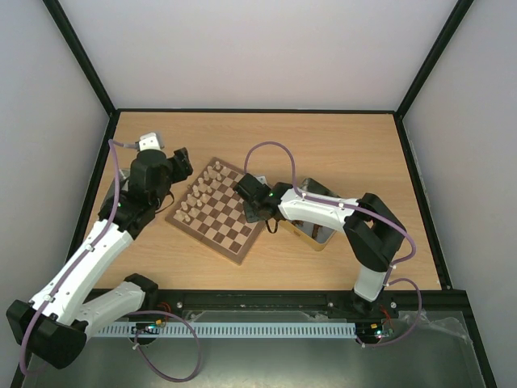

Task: Set up the chess pieces on the board
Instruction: Adjust the chess piece on the chessboard, then pick up the chess piece from the storage box.

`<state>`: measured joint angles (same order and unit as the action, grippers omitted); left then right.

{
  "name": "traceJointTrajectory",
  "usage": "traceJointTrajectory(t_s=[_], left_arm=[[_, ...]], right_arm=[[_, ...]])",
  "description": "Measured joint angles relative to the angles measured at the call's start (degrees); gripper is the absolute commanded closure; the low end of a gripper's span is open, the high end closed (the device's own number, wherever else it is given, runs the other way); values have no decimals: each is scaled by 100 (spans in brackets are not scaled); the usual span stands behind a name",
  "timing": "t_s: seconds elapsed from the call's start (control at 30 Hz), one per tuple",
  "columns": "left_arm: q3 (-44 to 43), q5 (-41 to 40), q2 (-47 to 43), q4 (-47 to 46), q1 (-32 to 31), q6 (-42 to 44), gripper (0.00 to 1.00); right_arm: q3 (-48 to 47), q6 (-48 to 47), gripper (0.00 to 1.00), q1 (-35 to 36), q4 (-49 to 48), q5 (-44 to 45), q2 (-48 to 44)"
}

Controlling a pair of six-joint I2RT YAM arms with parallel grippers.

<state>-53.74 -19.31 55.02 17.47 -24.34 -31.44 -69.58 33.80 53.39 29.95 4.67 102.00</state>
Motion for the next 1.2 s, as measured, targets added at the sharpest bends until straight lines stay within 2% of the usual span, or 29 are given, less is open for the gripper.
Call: traceJointTrajectory(t_s=[0.5,0.57,0.83,1.0,1.2], left_arm=[[46,33,15,2,0,-48,23],[46,39,15,0,0,-52,23],[46,48,15,2,0,-68,23],[46,76,15,2,0,-68,23],[46,111,15,2,2,-57,22]], right_arm=[[66,11,93,0,-164,-81,-15],[72,11,90,0,-188,-83,-17],[105,76,66,0,-203,-109,-35],[105,186,61,0,-203,-37,-302],[236,446,61,-184,-278,245,-1019]])
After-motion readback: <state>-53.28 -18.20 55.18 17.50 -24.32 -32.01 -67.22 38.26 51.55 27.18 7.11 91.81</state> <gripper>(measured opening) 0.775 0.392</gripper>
